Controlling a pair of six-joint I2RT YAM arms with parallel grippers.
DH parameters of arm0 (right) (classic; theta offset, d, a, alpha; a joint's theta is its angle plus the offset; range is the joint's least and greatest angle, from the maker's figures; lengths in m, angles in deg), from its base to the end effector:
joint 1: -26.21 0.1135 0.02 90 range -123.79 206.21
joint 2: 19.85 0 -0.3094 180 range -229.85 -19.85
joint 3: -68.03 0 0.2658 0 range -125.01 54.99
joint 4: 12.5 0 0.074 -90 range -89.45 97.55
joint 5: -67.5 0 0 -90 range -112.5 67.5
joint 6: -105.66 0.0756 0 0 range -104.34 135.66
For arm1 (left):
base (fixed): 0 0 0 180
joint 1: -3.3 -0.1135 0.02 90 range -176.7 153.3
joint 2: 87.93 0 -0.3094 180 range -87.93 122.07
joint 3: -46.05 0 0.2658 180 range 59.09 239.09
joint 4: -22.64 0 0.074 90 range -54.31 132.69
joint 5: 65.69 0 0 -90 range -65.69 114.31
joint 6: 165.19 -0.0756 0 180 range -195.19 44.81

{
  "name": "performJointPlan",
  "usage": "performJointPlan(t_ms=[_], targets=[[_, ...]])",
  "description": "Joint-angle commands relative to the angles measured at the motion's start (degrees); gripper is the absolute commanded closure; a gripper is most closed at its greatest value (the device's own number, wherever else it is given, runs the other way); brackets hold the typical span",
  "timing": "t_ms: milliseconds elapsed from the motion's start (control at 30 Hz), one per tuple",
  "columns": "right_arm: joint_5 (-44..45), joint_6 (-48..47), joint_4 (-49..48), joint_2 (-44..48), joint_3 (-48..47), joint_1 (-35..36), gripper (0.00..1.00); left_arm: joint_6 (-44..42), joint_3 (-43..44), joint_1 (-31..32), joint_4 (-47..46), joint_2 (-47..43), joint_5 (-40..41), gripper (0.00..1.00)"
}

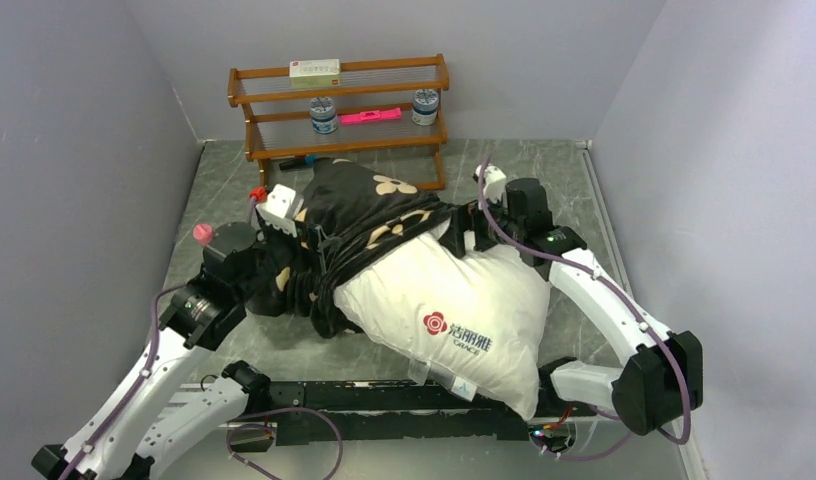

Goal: Remove the pillowcase from the pillow
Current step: Remove the pillow from the pillowcase.

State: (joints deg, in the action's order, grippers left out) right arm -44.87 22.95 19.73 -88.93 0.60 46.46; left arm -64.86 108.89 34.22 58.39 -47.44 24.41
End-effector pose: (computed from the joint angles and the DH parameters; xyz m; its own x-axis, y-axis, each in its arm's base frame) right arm 0.2665 0.1290 0.3146 -0.5970 -0.0952 -0.7966 -0.5452 0.7766 0.3158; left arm 0.1511 -0.0904 0.3808 -0.2875 -0.0368 -0.9571 0.4684 0.8662 -0.1740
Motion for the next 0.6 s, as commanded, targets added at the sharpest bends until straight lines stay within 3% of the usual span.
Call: performJointPlan(t_ms=[0,133,567], targets=[[-7.03,-1.69,0.59,0.74,2.03,8.77,0.04,-3.5,5.11,-0.24,-3.39,4.87,-7.61,0.17],[-7.97,-3.64,-0.1,2.2,1.99,14.28,0.09,-4.07,8.83,-0.24,-3.35,11.09,-11.36,0.17],[-6.91,-5.95,-0.7,6.77,1.31,20.11,0.12,0.09,20.46,0.45,-6.28,28.98,-23.17,0.22]])
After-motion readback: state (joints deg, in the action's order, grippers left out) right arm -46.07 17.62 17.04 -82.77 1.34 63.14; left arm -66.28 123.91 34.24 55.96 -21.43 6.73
